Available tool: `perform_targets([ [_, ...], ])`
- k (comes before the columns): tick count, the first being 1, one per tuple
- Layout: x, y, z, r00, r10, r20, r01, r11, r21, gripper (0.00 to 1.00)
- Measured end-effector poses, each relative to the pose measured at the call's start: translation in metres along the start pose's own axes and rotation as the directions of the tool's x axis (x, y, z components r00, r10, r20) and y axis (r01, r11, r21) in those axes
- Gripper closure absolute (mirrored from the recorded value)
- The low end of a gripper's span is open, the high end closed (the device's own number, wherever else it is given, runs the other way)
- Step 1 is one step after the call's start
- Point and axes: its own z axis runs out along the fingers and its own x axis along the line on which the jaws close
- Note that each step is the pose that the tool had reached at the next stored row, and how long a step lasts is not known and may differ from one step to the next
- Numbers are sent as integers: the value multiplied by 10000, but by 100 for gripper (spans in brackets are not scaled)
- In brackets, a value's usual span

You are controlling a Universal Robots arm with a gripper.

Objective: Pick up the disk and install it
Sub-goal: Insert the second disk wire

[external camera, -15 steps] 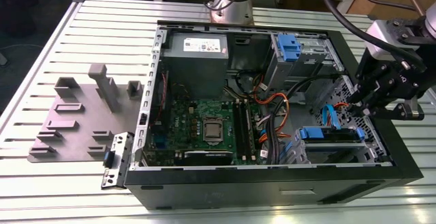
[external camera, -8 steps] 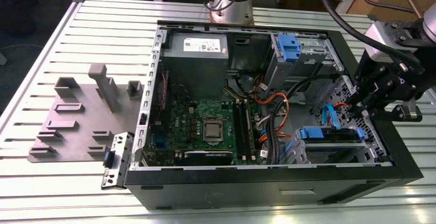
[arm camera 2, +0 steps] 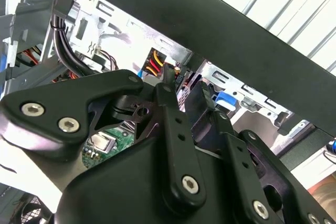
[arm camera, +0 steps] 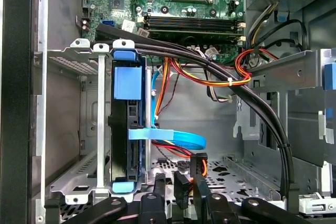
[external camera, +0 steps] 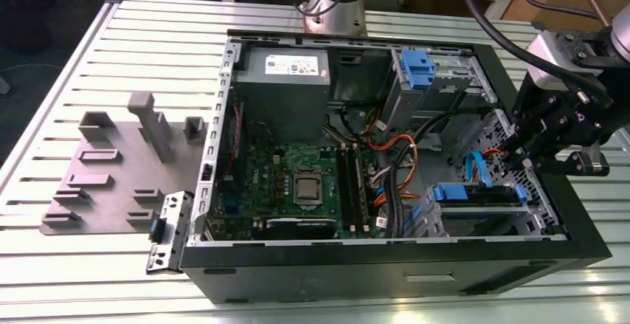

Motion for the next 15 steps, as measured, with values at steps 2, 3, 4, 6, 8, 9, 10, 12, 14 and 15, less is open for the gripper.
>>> perform_targets([
  [2,0,0,0,10000,0,3,0,10000,0,73],
  [3,0,0,0,10000,0,6,0,10000,0,79],
  [4,0,0,0,10000,0,7,0,10000,0,79],
  [6,0,0,0,10000,0,10,0,10000,0,84],
  [8,0,0,0,10000,-1,14,1,10000,0,84],
  [9,0,0,0,10000,-1,16,1,10000,0,84],
  [10,0,0,0,10000,-1,17,1,10000,0,84],
  [12,0,0,0,10000,-1,20,1,10000,0,84],
  [14,0,0,0,10000,-1,24,1,10000,-1,84],
  [15,0,0,0,10000,-1,25,1,10000,-1,84],
])
